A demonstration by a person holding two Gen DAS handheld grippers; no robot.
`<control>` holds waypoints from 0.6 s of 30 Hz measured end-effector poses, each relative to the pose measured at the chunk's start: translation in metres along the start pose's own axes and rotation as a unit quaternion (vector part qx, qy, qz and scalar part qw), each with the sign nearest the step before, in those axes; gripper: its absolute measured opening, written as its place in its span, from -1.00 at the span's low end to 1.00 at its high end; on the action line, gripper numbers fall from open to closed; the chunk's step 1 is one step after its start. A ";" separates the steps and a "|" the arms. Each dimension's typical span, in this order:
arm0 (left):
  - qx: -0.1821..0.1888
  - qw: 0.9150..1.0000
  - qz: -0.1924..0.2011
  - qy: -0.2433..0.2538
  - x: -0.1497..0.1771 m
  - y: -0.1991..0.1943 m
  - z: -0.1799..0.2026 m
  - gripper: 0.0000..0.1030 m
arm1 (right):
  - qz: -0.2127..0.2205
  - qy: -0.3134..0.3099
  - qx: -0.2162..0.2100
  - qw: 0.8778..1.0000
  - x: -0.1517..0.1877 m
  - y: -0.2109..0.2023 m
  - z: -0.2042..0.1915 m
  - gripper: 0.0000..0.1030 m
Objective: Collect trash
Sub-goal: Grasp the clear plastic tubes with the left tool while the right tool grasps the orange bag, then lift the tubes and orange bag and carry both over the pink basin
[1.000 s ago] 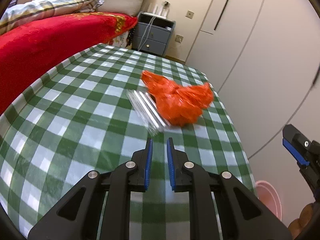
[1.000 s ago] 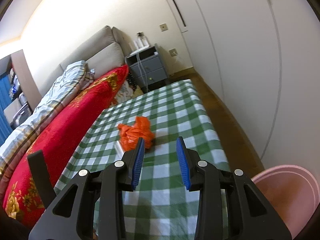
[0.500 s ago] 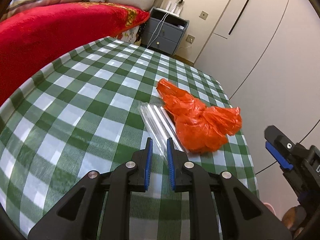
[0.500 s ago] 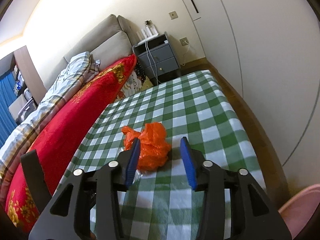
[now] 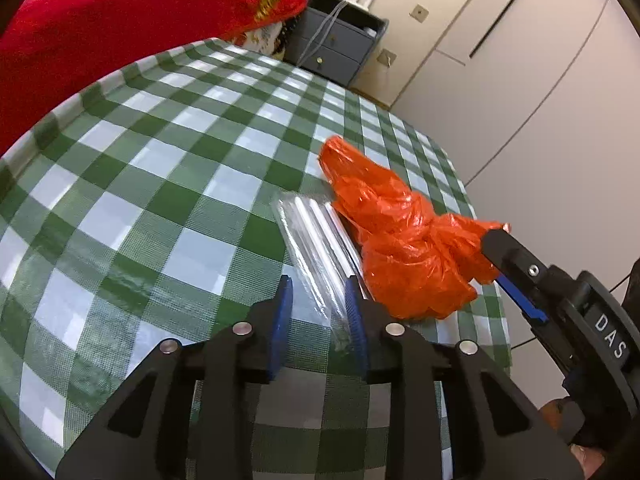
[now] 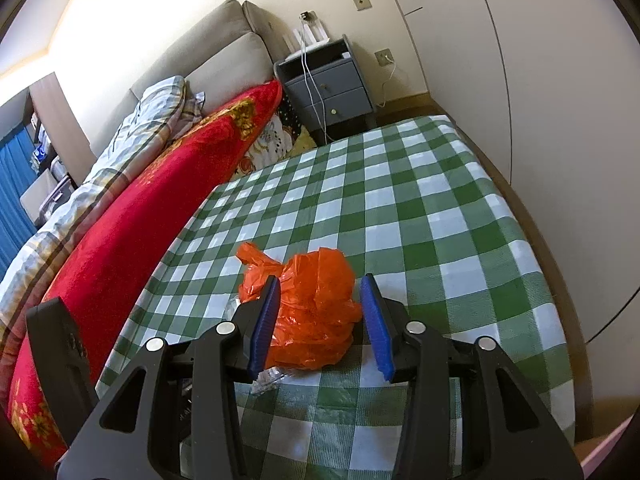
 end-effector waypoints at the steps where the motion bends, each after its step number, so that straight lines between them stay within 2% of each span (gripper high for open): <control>1: 0.001 1.000 -0.002 0.003 0.000 0.001 0.002 -0.47 | -0.003 -0.004 0.000 1.000 0.001 0.002 -0.001 -0.44; 2: 0.002 1.000 -0.005 0.005 0.000 0.002 0.003 -0.47 | -0.006 -0.006 -0.003 1.000 0.002 0.003 -0.001 -0.61; 5: 0.003 1.000 -0.008 0.016 0.001 0.003 0.007 -0.49 | -0.005 -0.008 -0.004 1.000 0.005 0.002 -0.002 -0.70; 7: 0.006 1.000 -0.010 0.026 0.003 0.003 0.010 -0.76 | -0.005 -0.007 -0.005 1.000 0.006 0.000 -0.003 -0.74; 10: 0.008 0.999 -0.010 0.041 0.004 0.000 0.016 -0.94 | 0.007 -0.012 0.005 1.000 0.003 -0.012 -0.004 -0.77; 18: 0.007 0.998 0.010 0.060 -0.002 -0.025 0.025 -0.99 | 0.029 -0.036 0.032 0.998 -0.006 -0.050 -0.006 -0.78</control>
Point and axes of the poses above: each gripper's, at about its wrist camera, not at the fingertips, and y roughly the way its jaws point, z to its right, x to its underside, the point moved 5 cm from there along y, roughly the way its jaws point, and after that the axes turned 8 degrees about z, right-handed, at the moved point
